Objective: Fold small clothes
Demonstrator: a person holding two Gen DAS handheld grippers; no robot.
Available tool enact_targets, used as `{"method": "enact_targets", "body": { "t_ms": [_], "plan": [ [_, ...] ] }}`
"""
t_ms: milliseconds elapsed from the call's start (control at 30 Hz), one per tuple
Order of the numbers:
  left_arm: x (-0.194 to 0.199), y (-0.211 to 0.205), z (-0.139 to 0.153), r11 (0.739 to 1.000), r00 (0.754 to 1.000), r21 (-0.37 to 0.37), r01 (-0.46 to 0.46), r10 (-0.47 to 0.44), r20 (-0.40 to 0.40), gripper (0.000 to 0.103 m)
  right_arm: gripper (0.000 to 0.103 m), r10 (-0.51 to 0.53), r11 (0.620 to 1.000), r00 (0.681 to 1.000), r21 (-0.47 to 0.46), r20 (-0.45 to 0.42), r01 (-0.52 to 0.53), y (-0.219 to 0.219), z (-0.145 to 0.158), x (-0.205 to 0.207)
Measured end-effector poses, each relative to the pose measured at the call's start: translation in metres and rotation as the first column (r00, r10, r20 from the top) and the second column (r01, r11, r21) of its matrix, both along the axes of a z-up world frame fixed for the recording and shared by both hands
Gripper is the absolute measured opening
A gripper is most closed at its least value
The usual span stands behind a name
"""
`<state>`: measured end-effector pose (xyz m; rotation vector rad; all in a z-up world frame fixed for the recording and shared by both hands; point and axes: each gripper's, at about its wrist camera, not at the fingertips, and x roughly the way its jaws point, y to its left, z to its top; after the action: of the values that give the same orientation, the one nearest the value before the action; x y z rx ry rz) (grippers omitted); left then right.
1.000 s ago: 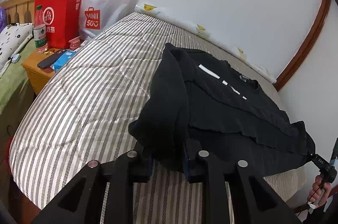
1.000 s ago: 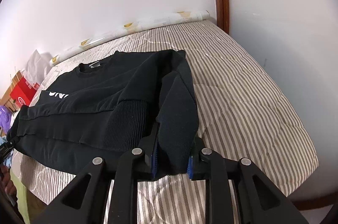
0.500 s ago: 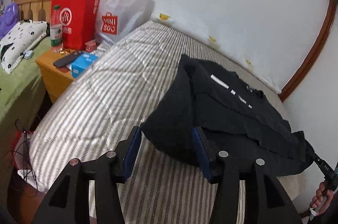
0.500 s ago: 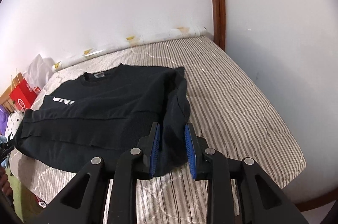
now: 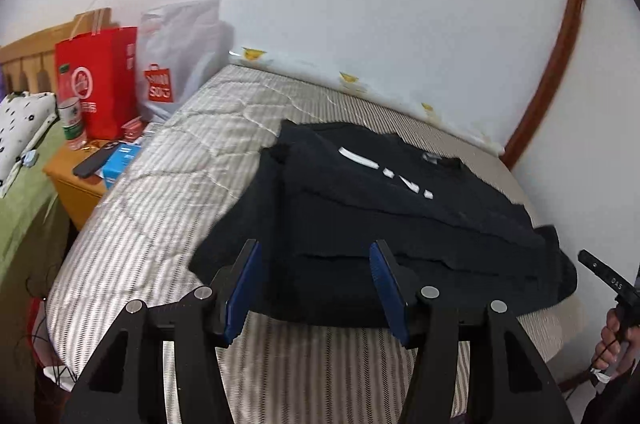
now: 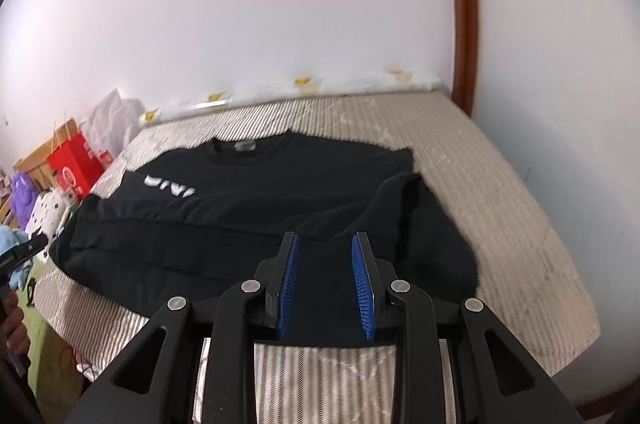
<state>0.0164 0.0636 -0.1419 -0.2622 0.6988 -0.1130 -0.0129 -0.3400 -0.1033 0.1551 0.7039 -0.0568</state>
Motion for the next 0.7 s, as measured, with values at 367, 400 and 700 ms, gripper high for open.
{"method": "enact_targets", "body": {
  "t_ms": [367,400,700],
  "plan": [
    [0.022,-0.027,-0.036,0.994,0.992,0.086,0.068,-0.059,-0.109,0.053,0.027,0.059,0.998,0.987,-0.008,-0.150,-0.061,0.022,-0.062,0.014],
    [0.025,-0.030,-0.038,0.992,0.991,0.108,0.071,-0.058,-0.117,0.053,0.027,0.057,0.998,0.987,-0.006,-0.150,-0.058,0.021,-0.064,0.015],
    [0.054,-0.034,-0.044,0.991,0.992,0.127,0.050,-0.034,-0.122,0.054,0.027,0.045,0.999,0.987,-0.009,-0.152,-0.047,0.016,-0.064,0.042]
  ]
}}
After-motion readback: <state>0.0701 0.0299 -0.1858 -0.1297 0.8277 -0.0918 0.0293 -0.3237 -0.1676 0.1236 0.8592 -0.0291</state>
